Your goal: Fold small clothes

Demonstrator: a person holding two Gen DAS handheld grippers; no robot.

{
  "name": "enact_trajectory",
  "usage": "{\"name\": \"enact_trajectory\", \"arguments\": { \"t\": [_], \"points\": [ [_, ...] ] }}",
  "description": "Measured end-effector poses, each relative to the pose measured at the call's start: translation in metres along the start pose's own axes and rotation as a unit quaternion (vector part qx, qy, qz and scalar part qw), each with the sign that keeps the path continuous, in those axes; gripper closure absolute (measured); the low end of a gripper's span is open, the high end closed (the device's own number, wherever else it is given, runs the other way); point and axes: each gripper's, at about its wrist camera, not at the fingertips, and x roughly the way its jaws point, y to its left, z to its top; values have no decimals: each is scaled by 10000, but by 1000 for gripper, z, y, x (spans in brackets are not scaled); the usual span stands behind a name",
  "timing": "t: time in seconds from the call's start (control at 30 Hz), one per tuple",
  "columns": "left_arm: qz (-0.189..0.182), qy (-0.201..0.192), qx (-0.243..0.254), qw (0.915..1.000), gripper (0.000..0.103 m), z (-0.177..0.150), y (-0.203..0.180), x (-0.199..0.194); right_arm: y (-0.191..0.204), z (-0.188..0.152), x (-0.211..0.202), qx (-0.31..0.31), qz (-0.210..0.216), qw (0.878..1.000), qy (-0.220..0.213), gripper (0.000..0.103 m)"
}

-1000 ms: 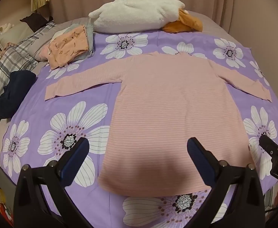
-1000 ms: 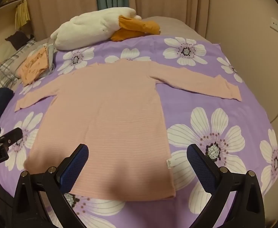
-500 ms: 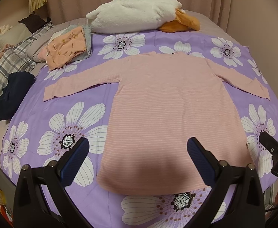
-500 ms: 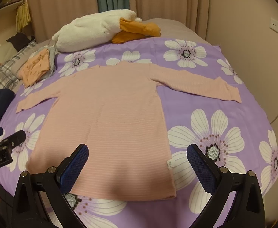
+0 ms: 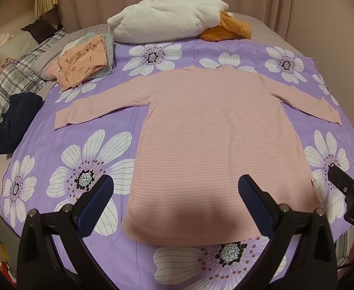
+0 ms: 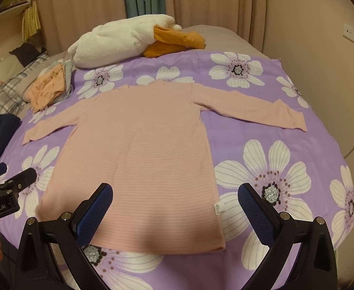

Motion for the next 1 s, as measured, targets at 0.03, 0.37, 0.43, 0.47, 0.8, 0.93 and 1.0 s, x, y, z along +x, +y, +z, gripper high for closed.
{"name": "enact_trajectory", "arguments": {
  "t": [0.03, 0.37, 0.43, 0.47, 0.8, 0.93, 1.0],
  "points": [
    [14, 16, 12, 10000, 0, 0, 0, 0, 0, 0, -1, -1, 1, 10000, 1, 1],
    [178, 290, 180, 9993, 0, 0, -3, 3, 1, 1, 1, -81, -131, 9995, 289, 1],
    [188, 304, 193, 9992, 0, 0, -3, 3, 1, 1, 1, -65, -132, 9994, 301, 1],
    [185, 301, 202, 9992, 0, 0, -4, 3, 1, 1, 2, -66, -130, 9994, 302, 1],
    [163, 390, 257, 9988, 0, 1, -7, 4, 1, 0, 2, -47, -141, 9992, 361, 1],
    [123, 403, 226, 9989, 0, 1, -7, 4, 1, 0, 2, -42, -138, 9992, 364, 1],
    [109, 419, 205, 9988, 0, 1, -7, 4, 1, 0, 2, -41, -145, 9992, 372, 1]
  ]
}}
